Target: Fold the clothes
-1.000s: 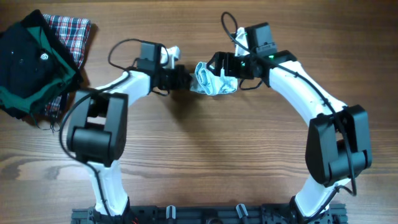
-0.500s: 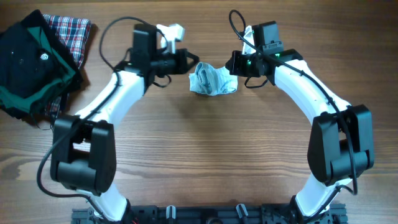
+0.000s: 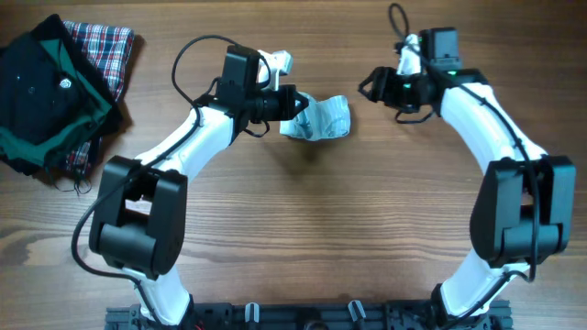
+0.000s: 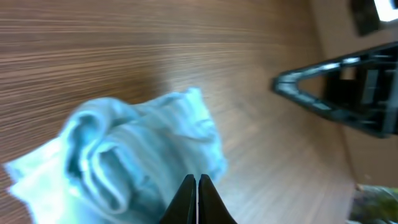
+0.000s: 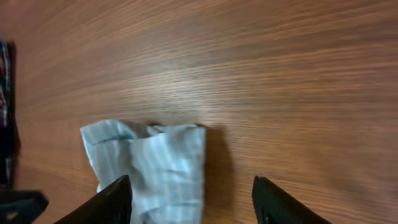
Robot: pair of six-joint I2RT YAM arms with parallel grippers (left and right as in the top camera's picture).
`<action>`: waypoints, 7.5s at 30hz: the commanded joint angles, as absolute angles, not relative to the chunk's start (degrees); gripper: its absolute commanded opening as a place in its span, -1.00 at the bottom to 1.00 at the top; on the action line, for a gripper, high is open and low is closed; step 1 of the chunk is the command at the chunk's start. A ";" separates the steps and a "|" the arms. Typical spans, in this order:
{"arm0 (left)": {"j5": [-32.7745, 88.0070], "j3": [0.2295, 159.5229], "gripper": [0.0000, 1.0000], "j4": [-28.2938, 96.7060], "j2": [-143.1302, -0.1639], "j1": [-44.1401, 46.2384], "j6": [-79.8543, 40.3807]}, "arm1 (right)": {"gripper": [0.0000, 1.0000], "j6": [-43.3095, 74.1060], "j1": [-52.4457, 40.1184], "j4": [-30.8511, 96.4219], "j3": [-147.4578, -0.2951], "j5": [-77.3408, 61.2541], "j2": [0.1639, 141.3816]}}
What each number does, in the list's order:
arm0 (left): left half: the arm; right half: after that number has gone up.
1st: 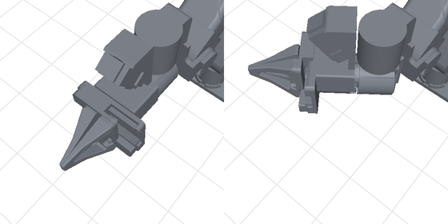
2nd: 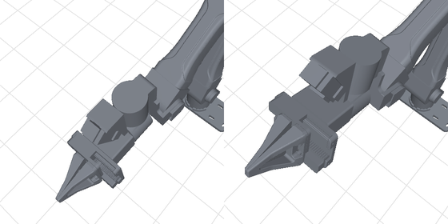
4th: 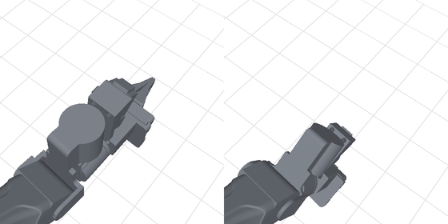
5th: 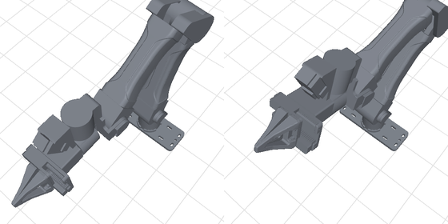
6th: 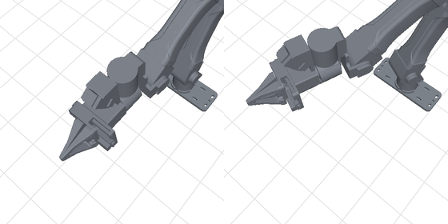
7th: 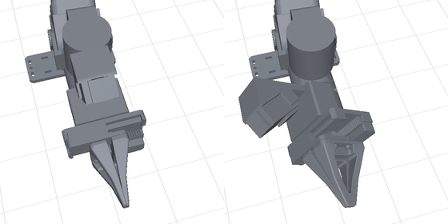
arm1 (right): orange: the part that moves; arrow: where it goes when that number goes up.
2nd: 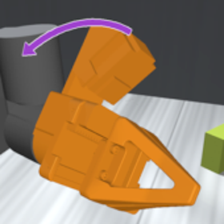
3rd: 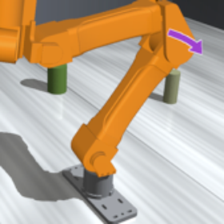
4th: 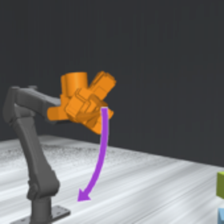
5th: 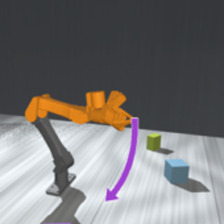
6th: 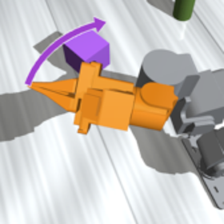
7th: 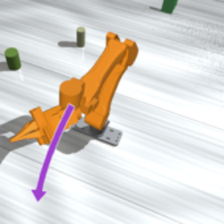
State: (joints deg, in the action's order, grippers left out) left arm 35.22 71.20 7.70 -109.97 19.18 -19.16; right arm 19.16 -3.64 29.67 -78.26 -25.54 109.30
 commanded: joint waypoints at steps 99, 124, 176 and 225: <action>7.77 72.88 -0.92 14.13 -110.00 24.14 -12.12 | 0.83 14.74 -2.98 34.37 -79.40 -26.63 110.37; -9.13 73.32 0.09 21.56 -108.16 17.82 -9.43 | 0.84 13.72 -3.16 32.95 -79.40 -29.50 110.37; 35.81 76.40 -0.92 16.29 -106.50 4.25 -25.87 | -0.91 19.51 -17.93 2.35 -71.18 -41.45 114.10; 37.85 76.40 -0.92 20.88 -106.52 4.64 -19.70 | -0.91 22.72 -18.52 -10.92 -77.25 -56.93 126.15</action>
